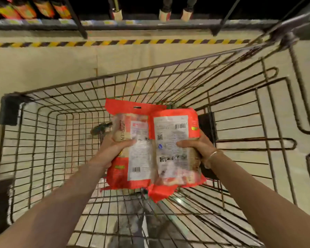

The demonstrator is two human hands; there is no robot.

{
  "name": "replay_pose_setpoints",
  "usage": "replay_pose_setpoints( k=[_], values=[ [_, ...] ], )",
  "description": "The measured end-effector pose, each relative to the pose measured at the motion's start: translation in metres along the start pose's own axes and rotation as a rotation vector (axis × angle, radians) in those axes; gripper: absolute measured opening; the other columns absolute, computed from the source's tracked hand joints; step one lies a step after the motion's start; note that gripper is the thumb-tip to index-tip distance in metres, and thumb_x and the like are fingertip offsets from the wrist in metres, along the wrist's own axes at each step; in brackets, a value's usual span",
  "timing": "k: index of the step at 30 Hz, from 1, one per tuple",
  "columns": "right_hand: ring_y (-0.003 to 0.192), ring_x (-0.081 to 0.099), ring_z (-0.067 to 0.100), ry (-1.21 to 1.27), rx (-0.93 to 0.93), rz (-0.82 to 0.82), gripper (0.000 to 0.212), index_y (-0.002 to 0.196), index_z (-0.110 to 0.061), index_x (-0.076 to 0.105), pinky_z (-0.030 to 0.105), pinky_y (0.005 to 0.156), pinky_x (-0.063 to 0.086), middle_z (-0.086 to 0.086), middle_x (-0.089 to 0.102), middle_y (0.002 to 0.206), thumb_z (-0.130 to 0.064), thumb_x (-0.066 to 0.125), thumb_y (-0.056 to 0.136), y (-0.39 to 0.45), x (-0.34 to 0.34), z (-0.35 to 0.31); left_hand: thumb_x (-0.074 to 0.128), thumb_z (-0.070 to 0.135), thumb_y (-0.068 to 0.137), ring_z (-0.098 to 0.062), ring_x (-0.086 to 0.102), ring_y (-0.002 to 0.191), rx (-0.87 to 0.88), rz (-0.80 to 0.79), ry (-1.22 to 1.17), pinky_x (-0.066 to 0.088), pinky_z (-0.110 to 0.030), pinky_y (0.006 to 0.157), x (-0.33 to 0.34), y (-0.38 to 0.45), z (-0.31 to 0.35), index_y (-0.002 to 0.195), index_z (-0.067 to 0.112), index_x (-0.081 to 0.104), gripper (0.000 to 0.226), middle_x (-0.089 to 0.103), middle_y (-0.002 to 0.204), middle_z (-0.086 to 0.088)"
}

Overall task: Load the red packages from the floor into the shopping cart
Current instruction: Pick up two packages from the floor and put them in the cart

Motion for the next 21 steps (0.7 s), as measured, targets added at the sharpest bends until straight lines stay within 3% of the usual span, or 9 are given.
replay_pose_setpoints(
  k=[2, 4, 6, 10, 14, 16, 17, 19, 21],
  values=[
    [0.097, 0.071, 0.036, -0.012, 0.047, 0.037, 0.068, 0.112, -0.008, 0.065, 0.053, 0.085, 0.057, 0.017, 0.074, 0.105, 0.004, 0.086, 0.048, 0.029, 0.003, 0.022, 0.091, 0.021, 0.059, -0.02, 0.074, 0.093, -0.049, 0.015, 0.023, 0.058, -0.042, 0.087, -0.003, 0.023, -0.023, 0.114, 0.019, 0.066, 0.06, 0.077, 0.1, -0.003],
    [0.096, 0.071, 0.034, -0.013, 0.082, 0.051, 0.067, 0.111, -0.007, 0.065, 0.05, 0.085, 0.057, 0.018, 0.073, 0.107, 0.006, 0.087, 0.05, 0.055, 0.008, 0.047, 0.084, 0.009, 0.07, -0.009, 0.074, 0.075, -0.092, 0.072, 0.019, 0.06, -0.029, 0.078, -0.008, 0.046, -0.047, 0.096, 0.016, 0.068, 0.031, 0.078, 0.08, 0.006],
    [0.095, 0.071, 0.032, -0.02, 0.104, 0.073, 0.057, 0.107, -0.009, 0.065, 0.048, 0.084, 0.058, 0.019, 0.073, 0.107, 0.01, 0.083, 0.057, 0.078, 0.012, 0.072, 0.083, 0.01, 0.072, 0.005, 0.068, 0.058, -0.146, 0.113, 0.056, 0.055, -0.012, 0.061, -0.015, 0.065, -0.072, 0.085, 0.02, 0.064, 0.025, 0.072, 0.061, 0.019],
    [0.083, 0.073, 0.014, -0.115, 0.117, 0.099, 0.05, 0.102, -0.005, 0.064, 0.03, 0.076, 0.059, 0.005, 0.076, 0.091, 0.014, 0.083, 0.06, 0.11, 0.018, 0.112, 0.096, 0.042, 0.041, -0.027, 0.072, 0.095, -0.235, 0.153, 0.091, 0.056, -0.047, 0.086, -0.032, 0.1, -0.121, 0.109, 0.026, 0.063, 0.078, 0.076, 0.102, 0.0],
    [0.101, 0.065, 0.027, -0.167, 0.221, 0.236, 0.074, 0.124, -0.006, 0.05, 0.039, 0.084, 0.055, 0.012, 0.067, 0.115, -0.004, 0.089, 0.062, 0.123, 0.018, 0.137, 0.092, 0.014, 0.051, -0.022, 0.073, 0.087, -0.283, 0.215, 0.083, 0.058, -0.037, 0.074, -0.037, 0.1, -0.13, 0.108, 0.022, 0.06, 0.066, 0.076, 0.097, -0.001],
    [0.101, 0.065, 0.026, -0.253, 0.233, 0.294, 0.072, 0.122, -0.012, 0.052, 0.041, 0.087, 0.054, 0.009, 0.068, 0.115, -0.017, 0.091, 0.062, 0.125, 0.019, 0.144, 0.089, 0.015, 0.063, -0.013, 0.075, 0.082, -0.236, 0.188, 0.189, 0.06, -0.03, 0.068, -0.037, 0.099, -0.127, 0.11, 0.018, 0.066, 0.052, 0.078, 0.088, 0.006],
    [0.101, 0.066, 0.026, -0.274, 0.235, 0.305, 0.068, 0.12, -0.015, 0.054, 0.043, 0.09, 0.054, 0.007, 0.069, 0.114, -0.02, 0.09, 0.064, 0.125, 0.021, 0.143, 0.09, 0.027, 0.063, -0.014, 0.075, 0.083, -0.204, 0.197, 0.258, 0.061, -0.033, 0.071, -0.037, 0.101, -0.129, 0.11, 0.019, 0.068, 0.052, 0.078, 0.09, 0.005],
    [0.101, 0.067, 0.024, -0.311, 0.237, 0.316, 0.06, 0.119, -0.017, 0.057, 0.041, 0.092, 0.053, 0.003, 0.07, 0.11, -0.022, 0.088, 0.067, 0.123, 0.025, 0.14, 0.087, 0.064, 0.045, -0.022, 0.071, 0.099, -0.256, 0.256, 0.374, 0.059, -0.044, 0.083, -0.036, 0.106, -0.128, 0.118, 0.021, 0.063, 0.088, 0.073, 0.107, 0.0],
    [0.099, 0.066, 0.022, -0.398, 0.223, 0.328, 0.058, 0.119, -0.017, 0.059, 0.036, 0.089, 0.051, 0.0, 0.07, 0.107, -0.027, 0.086, 0.07, 0.12, 0.026, 0.134, 0.084, 0.067, 0.049, -0.031, 0.051, 0.125, -0.337, 0.341, 0.547, 0.047, -0.047, 0.101, -0.034, 0.103, -0.119, 0.139, 0.015, 0.044, 0.111, 0.052, 0.134, -0.01]
  ],
)
Point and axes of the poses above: each hand's wrist, its own y-axis towards the middle knuckle, its own x-axis out of the palm, z = x × y, the point moved 3 cm from there along y, towards the middle knuckle
